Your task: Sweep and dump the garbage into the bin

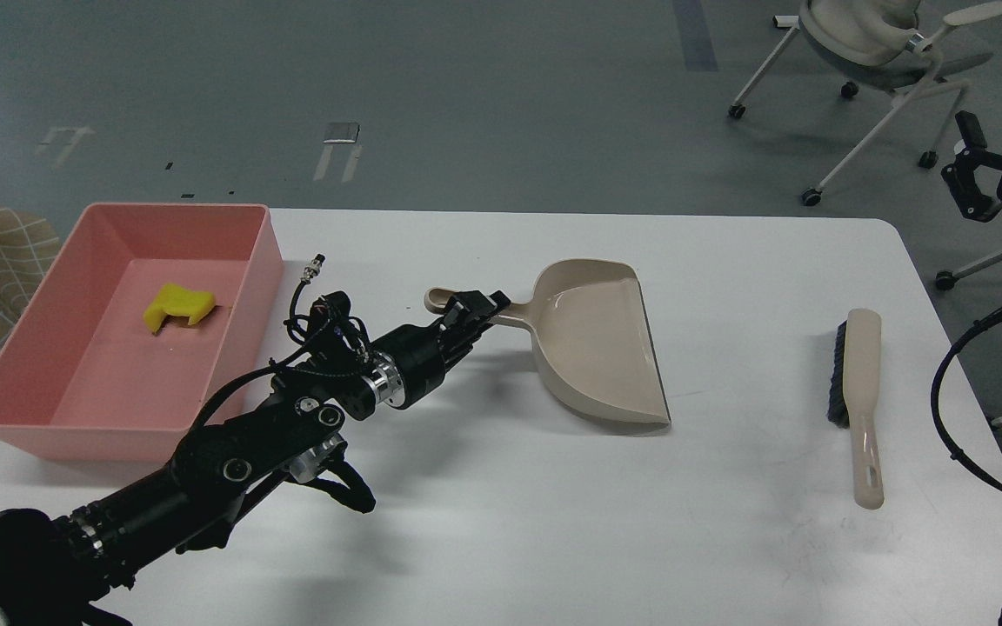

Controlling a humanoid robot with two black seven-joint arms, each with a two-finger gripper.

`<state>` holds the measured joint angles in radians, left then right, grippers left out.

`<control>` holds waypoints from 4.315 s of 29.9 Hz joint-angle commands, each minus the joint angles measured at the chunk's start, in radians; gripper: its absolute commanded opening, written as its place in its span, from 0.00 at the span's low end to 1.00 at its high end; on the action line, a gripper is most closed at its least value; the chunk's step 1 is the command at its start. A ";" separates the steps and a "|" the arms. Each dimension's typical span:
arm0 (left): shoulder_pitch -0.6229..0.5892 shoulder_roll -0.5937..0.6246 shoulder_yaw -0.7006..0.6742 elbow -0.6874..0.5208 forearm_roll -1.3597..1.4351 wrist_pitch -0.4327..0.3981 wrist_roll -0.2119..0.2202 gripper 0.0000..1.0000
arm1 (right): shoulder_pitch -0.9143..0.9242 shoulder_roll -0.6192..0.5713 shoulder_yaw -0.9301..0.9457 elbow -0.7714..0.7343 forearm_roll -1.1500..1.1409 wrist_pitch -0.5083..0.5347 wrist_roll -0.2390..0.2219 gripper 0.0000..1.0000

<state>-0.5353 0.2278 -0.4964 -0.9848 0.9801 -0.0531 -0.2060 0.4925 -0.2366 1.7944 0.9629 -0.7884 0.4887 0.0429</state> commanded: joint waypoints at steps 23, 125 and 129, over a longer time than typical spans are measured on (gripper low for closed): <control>-0.015 0.105 0.024 0.008 -0.008 -0.001 0.010 0.75 | -0.015 -0.001 0.002 -0.001 0.000 0.000 0.003 1.00; 0.100 0.272 -0.797 -0.101 -0.722 -0.249 0.102 0.97 | 0.216 0.097 -0.178 -0.176 0.332 -0.009 -0.041 1.00; 0.098 0.265 -0.838 -0.101 -0.722 -0.257 0.102 0.97 | 0.209 0.095 -0.182 -0.124 0.371 -0.009 -0.040 1.00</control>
<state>-0.4357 0.4972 -1.3122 -1.0850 0.2569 -0.3075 -0.1044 0.7045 -0.1396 1.6150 0.8123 -0.4372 0.4806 0.0037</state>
